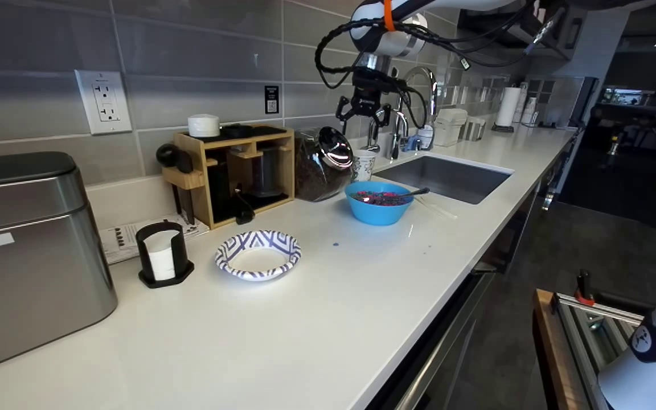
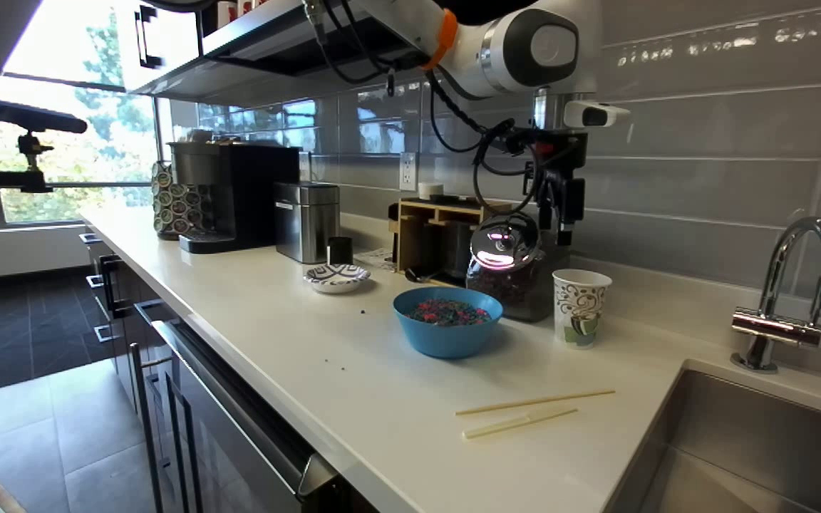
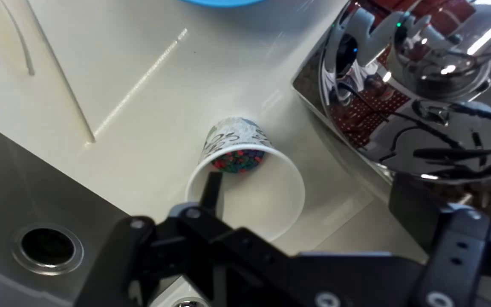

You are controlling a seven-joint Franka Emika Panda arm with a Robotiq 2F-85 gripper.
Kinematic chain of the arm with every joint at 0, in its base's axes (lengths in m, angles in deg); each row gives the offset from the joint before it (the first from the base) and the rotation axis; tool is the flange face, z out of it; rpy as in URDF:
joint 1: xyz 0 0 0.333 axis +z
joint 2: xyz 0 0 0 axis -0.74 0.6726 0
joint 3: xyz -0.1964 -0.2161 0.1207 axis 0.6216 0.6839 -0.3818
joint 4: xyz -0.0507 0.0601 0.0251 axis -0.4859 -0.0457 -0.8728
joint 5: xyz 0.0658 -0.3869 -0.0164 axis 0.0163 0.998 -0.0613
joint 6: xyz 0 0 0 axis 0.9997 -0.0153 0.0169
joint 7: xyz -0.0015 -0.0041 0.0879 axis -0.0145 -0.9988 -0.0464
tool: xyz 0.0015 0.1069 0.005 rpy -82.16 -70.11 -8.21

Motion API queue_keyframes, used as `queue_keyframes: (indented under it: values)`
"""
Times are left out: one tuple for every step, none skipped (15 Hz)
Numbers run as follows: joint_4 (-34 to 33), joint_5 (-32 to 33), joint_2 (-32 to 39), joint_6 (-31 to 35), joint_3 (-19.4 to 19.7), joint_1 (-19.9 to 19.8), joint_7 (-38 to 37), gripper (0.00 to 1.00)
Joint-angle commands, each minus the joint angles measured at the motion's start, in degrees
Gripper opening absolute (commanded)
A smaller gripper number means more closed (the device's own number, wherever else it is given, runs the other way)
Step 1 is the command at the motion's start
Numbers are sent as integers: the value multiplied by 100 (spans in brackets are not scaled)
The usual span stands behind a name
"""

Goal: Pour the contents of the cup into the bowl

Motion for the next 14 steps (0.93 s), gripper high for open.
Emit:
queue_keyframes:
  values:
    - [-873,-174,576,-581,-21,-237,-669,100]
    - [-992,-194,662,-612,-28,-287,-781,100]
    - [-1116,-238,744,-686,-57,-342,-851,100]
    - [-1220,-264,833,-662,-71,-379,-952,100]
    - [-1280,-306,926,-529,-77,-392,-1099,100]
    - [-1360,-310,1016,-487,-80,-406,-1196,100]
    - [-1449,-326,1108,-491,-92,-427,-1296,100]
    - [-1535,-317,1194,-508,-99,-438,-1395,100]
    - [-1609,-293,1279,-506,-103,-442,-1500,100]
    - [-1684,-304,1354,-509,-120,-458,-1597,100]
    - [-1728,-253,1439,-416,-106,-445,-1707,100]
    - [-1779,-225,1510,-371,-102,-441,-1794,99]
    - [-1832,-208,1587,-362,-103,-447,-1865,74]
    - [-1893,-210,1647,-370,-111,-461,-1924,74]
